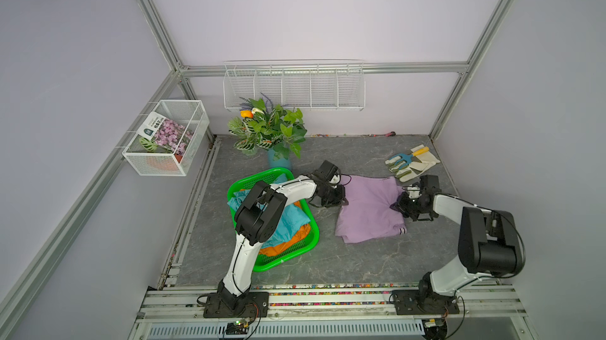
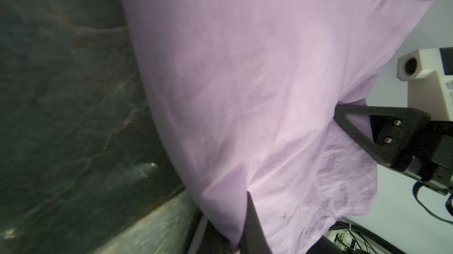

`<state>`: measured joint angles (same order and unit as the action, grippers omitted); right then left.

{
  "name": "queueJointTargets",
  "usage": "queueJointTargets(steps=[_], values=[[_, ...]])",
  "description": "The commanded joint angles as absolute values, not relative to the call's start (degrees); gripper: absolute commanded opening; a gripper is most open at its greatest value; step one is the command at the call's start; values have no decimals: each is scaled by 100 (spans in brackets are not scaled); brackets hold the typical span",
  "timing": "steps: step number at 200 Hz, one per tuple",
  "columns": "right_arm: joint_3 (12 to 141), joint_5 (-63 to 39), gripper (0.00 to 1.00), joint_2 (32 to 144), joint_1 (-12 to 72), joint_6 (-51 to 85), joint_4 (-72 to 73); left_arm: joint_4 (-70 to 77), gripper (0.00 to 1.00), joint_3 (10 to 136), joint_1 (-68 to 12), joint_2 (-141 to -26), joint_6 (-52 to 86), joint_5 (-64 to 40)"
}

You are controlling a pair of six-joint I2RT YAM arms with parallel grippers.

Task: Put the folded long pants in the basket
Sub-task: Pick up the long pant at the center of the board, then place the long pant in the basket.

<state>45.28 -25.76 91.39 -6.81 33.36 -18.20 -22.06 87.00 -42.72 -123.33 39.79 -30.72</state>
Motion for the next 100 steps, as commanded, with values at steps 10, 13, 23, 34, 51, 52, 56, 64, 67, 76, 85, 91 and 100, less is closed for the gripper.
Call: queueJointTargets(steps=[10,13,23,34,51,52,56,64,67,76,85,91,100], values=[[4836,-2564,0,8644,-337,3217,-2718,-2309,0,9126,-4332,-11980,3806,-3171],[4877,-2560,0,8595,-308,3217,-2752,-2338,0,9138,-4333,-11953,3791,-3166],[5023,-2516,0,8458,-197,3217,-2879,-2380,0,9158,-4332,-11845,3798,-3181],[5195,-2538,0,8359,-84,3164,-2992,-2408,0,9143,-4331,-11716,3812,-3199],[5417,-2535,0,8281,72,3145,-3147,-2400,0,9100,-4325,-11538,3872,-3289],[5424,-2533,0,8276,85,3142,-3156,-2404,0,9098,-4325,-11530,3879,-3288],[5458,-2521,0,8262,122,3147,-3163,-2396,0,9082,-4327,-11489,3908,-3310],[5512,-2542,0,8253,189,3118,-3162,-2363,0,9045,-4333,-11414,3953,-3350],[5533,-2580,0,8253,209,3114,-3150,-2350,0,9031,-4333,-11384,3971,-3357],[5605,-2656,0,8274,278,3124,-3148,-2347,0,9017,-4332,-11288,3998,-3374],[5695,-2673,0,8271,358,3130,-3163,-2355,0,9003,-4333,-11171,3999,-3324],[5770,-2629,0,8269,414,3125,-3205,-2355,0,8985,-4327,-11090,3993,-3272],[5872,-2578,0,8255,495,3114,-3270,-2387,0,8990,-4322,-10986,3973,-3191]])
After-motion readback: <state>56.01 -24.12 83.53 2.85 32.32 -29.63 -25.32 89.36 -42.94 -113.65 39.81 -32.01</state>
